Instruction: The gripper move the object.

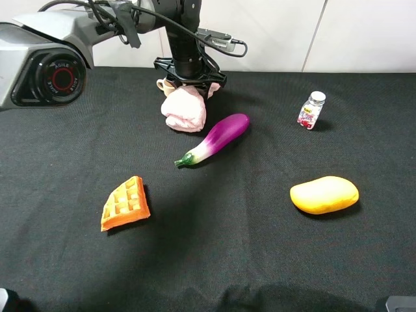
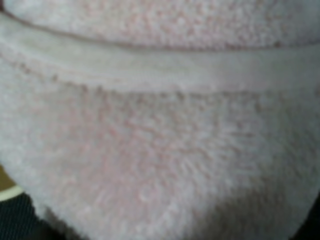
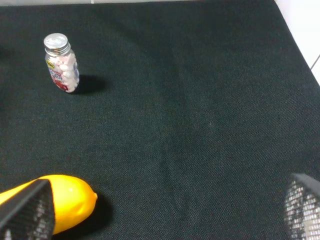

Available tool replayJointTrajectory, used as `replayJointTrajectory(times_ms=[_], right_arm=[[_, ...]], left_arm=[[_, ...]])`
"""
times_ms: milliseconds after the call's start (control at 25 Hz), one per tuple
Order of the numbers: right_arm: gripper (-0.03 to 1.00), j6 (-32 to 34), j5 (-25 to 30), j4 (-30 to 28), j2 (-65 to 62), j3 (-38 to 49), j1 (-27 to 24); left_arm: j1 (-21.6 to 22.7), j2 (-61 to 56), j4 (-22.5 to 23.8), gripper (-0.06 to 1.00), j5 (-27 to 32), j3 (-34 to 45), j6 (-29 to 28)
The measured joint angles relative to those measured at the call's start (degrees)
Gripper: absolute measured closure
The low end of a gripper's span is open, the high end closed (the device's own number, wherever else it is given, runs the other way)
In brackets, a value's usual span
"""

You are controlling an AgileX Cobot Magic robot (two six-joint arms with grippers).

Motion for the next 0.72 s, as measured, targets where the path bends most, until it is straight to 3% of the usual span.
replayJointTrajectory(times_ms=[320,720], right_arm=[[0.27,0.0,0.0,0.0,0.0,0.0,0.0],[0.27,0.0,0.0,0.0,0.0,0.0,0.0]], left_arm=[[-0.3,-0.1,0.1,0.22,1.3,-0.4,-1.0],[-0.6,-2.0,0.2,0.21,2.6,-0.4,-1.3]])
